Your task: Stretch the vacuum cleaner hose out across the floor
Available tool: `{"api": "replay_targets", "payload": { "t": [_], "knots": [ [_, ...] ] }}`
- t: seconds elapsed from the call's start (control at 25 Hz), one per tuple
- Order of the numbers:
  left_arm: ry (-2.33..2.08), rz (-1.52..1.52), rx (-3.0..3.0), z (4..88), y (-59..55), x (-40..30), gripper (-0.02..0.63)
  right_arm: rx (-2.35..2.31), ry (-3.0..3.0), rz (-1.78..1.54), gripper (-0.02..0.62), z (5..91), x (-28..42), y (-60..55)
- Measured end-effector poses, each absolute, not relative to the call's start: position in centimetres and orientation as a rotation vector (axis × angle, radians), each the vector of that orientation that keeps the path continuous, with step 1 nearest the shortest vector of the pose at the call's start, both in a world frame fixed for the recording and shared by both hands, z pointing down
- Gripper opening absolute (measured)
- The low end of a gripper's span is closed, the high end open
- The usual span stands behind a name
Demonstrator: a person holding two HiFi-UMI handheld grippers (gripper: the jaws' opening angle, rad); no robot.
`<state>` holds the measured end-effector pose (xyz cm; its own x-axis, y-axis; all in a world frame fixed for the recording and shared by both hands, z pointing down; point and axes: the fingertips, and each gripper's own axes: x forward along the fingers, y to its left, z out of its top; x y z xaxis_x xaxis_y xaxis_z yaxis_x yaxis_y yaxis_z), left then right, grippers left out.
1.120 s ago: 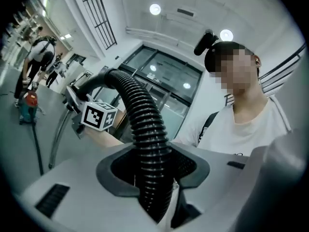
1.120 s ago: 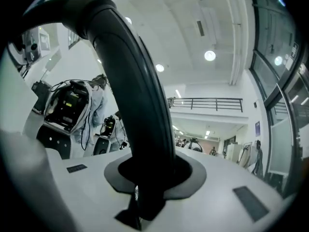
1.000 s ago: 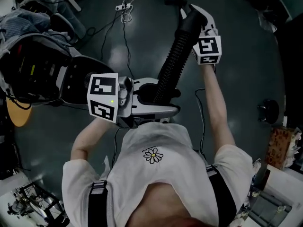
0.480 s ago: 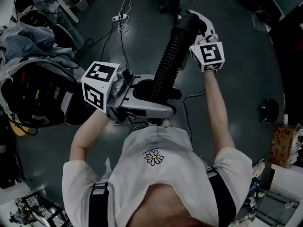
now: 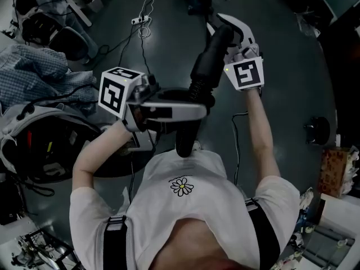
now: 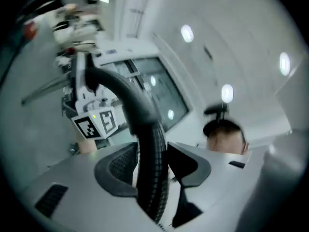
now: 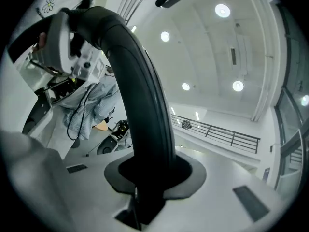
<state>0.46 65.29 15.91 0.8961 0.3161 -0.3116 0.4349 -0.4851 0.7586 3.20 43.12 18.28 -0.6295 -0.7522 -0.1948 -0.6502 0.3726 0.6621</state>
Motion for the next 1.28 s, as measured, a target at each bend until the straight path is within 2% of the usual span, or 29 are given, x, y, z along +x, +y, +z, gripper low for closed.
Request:
{"api": "replay_targets", "payload": {
  "t": [0.08, 0.36, 0.48, 0.6, 0.84, 1.04, 1.28],
  "knots": [
    [0.508, -0.275, 1.975, 15.1, 63.0, 0.1, 0.173, 1.268, -2.439, -1.145, 0.114, 18.2, 3.0, 43.3],
    [0.462, -0.062, 1.961, 16.8, 64.5, 1.1, 0.174, 1.257, -2.329, -1.213, 0.107, 17.6, 3.7, 44.4],
    [0.347, -0.148, 1.878, 16.8, 62.3, 0.0, 0.208, 1.213, -2.323, -1.250, 0.104, 17.6, 3.1, 45.7],
    [0.158, -0.258, 1.918, 16.2, 57.3, -0.2, 0.209, 1.167, -2.315, -1.350, 0.104, 16.9, 3.8, 47.7],
    [0.166, -0.044, 2.021, 18.6, 60.8, 9.1, 0.211, 1.050, -2.325, -1.382, 0.101, 17.6, 6.7, 50.7],
    [0.182, -0.098, 1.987, 18.6, 64.8, 15.7, 0.212, 0.900, -2.349, -1.397, 0.100, 18.6, 11.3, 54.8],
    [0.077, -0.172, 1.962, 19.7, 68.4, 15.8, 0.212, 0.831, -2.219, -1.410, 0.100, 20.9, 12.3, 58.5]
  ]
}}
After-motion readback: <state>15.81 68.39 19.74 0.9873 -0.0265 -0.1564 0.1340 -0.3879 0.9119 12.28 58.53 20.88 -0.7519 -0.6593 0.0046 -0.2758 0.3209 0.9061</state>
